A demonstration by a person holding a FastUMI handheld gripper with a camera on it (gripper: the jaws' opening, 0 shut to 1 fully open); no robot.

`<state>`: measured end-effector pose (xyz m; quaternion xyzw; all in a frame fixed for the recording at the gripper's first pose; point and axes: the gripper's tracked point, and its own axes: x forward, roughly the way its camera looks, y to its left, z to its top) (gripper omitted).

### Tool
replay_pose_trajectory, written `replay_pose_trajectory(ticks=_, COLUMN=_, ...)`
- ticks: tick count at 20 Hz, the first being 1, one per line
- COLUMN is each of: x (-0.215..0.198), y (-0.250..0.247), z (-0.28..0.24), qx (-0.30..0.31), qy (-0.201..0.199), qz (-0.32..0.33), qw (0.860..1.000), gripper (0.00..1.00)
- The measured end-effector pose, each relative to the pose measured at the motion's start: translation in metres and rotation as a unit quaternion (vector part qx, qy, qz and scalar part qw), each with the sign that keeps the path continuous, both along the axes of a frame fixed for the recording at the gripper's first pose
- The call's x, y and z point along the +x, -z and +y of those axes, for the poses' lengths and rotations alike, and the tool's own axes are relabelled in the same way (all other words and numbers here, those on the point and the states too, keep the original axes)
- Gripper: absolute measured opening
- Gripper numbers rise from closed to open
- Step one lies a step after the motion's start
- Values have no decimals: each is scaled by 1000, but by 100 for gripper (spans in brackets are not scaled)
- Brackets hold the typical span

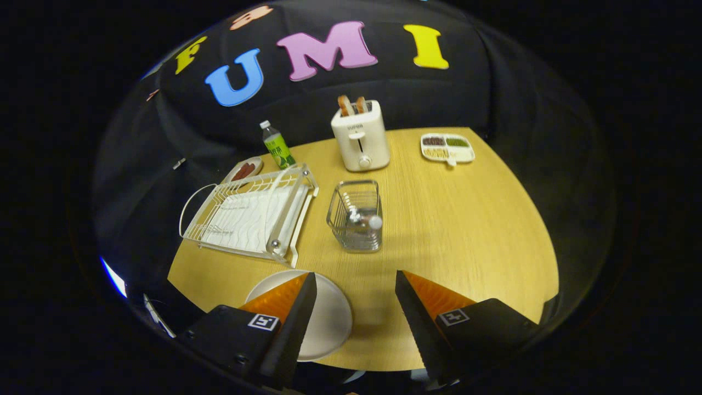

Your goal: Take the plate from the dish rack, then take the spoon from the basket and place it into the plate.

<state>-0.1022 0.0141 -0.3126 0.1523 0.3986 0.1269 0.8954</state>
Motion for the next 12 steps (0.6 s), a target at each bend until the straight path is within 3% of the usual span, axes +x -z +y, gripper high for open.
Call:
replay_pose_trajectory(ticks=6, x=46, y=-89, z=-18, qx=-29, qy=-21, qz=-122, qw=992, gripper=98)
replay_pose_trajectory(ticks=12, x=66, y=-64, z=-27, qx=-47, qy=-20, qz=-75, qw=996, gripper=99)
